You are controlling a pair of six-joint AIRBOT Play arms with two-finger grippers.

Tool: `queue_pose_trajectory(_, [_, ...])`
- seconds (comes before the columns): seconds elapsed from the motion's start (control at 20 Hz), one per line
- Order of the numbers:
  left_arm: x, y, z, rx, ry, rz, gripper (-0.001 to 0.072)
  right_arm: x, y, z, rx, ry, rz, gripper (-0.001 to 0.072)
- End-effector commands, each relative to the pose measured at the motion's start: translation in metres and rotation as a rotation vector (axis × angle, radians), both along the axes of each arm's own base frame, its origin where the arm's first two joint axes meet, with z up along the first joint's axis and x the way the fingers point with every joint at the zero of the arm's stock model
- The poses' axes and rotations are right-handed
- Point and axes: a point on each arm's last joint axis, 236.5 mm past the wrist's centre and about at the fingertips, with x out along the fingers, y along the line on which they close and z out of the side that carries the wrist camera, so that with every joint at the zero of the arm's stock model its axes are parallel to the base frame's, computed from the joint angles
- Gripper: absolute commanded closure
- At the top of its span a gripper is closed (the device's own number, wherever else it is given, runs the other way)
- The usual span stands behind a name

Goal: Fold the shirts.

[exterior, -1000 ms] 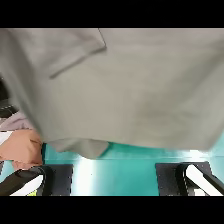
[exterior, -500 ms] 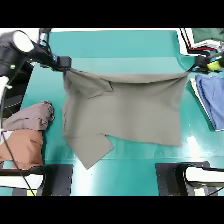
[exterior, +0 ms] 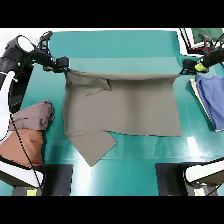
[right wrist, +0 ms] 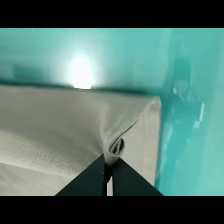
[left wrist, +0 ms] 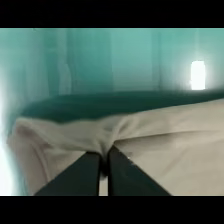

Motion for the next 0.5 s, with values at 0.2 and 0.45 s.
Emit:
queue_pose_trajectory(0.2, [-0.061,0.0,-0.072,-0.007,0.267,-0.081,0.0678,-0.052,0.004,-0.058,-0.017,0.119,-0.015,0.0696])
queue_pose_trajectory(0.45, [-0.085,0.007,-0.089,-0.002,0.395,0.002,0.0165,-0.058,0.026,-0.048,0.096,0.092,-0.04,0.0356])
